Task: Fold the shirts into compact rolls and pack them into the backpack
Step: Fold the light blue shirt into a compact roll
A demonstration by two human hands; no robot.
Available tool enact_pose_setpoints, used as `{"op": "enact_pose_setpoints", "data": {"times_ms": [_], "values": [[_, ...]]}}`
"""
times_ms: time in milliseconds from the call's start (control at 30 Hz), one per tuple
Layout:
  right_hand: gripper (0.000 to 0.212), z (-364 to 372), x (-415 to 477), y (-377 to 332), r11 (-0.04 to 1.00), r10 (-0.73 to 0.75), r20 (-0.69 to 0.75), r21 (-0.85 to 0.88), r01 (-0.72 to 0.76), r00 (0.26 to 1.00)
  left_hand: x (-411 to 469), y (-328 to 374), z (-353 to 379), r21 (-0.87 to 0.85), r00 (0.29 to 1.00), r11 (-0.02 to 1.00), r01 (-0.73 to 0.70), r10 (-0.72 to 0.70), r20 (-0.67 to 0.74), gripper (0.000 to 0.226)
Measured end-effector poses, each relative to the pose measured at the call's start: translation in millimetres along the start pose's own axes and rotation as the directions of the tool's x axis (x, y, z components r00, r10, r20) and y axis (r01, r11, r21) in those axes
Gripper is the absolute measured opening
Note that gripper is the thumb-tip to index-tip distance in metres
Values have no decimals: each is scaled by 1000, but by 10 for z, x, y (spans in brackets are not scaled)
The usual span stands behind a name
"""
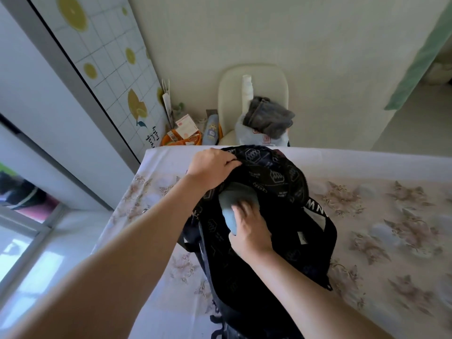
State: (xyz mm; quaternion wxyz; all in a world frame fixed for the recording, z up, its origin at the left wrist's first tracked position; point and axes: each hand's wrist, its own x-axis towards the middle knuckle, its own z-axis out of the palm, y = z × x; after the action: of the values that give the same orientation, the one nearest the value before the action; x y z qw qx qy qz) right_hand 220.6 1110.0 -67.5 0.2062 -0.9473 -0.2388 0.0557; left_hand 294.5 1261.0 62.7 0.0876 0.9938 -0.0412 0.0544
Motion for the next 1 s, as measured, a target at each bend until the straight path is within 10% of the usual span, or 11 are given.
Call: {"op": "enact_pose_setpoints", "data": {"times_ms": [133,700,1000], "values": [[92,147,76,5,981,70,89,-185,-53,994,-32,-128,8,-2,999,1000,24,-24,49,33],[84,561,343,-333,985,89,-92,157,-74,992,-157,-308,-61,-291,997,954,68,-75,-14,18],[81,383,492,-480,981,15,234,183,-59,972,-187,-276,-7,-261,991,959,109,-84,105,23]]}}
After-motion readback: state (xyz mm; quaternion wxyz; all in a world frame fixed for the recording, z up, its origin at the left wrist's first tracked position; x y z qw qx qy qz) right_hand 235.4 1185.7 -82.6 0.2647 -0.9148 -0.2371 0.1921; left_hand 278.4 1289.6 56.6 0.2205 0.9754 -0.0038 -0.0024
